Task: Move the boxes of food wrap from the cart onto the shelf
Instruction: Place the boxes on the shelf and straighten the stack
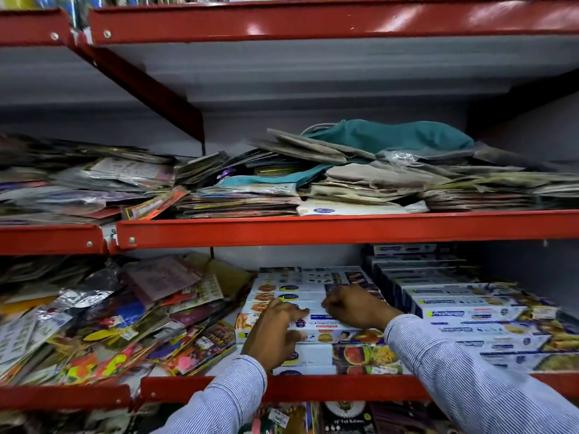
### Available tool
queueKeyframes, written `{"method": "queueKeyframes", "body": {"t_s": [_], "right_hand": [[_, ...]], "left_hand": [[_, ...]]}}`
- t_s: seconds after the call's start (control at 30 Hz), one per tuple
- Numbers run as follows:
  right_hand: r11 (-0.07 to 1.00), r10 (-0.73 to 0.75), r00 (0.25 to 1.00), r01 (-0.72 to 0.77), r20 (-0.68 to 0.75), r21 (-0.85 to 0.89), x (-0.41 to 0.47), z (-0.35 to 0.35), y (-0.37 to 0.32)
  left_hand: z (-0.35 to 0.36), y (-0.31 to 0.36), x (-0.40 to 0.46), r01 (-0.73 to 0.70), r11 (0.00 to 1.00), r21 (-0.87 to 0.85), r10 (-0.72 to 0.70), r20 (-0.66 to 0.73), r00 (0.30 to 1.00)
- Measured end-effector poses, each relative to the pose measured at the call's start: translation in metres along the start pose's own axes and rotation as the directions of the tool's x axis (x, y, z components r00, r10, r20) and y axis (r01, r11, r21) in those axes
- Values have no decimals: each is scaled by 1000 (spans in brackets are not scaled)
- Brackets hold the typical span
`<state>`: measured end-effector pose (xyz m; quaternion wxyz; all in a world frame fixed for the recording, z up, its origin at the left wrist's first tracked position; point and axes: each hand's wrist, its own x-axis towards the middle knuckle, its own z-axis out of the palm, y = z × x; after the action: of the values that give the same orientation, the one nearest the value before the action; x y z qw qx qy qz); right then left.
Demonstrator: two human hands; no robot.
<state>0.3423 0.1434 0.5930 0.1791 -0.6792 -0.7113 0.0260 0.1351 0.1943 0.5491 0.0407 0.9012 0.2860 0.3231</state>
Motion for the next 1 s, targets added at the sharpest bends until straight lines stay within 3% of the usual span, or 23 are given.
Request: {"method": "queueKeyframes", "body": {"t_s": [0.27, 0.57, 0.9, 1.0], "right_hand": [[999, -12, 991, 18, -135, 41, -21, 15, -4], [993, -5, 968, 36, -252, 116, -29, 25, -2], [994, -46, 968, 68, -246, 84, -27, 29, 7], [997, -76, 906, 65, -416, -40, -36, 39, 12]], "left_hand": [[12, 8, -5, -147, 979, 142, 159, -71, 985], [17, 7, -8, -136, 978, 157, 154, -112, 982], [22, 11, -5, -142, 974, 175, 161, -101, 982], [23, 3, -12, -113, 972, 208, 144, -143, 979]]}}
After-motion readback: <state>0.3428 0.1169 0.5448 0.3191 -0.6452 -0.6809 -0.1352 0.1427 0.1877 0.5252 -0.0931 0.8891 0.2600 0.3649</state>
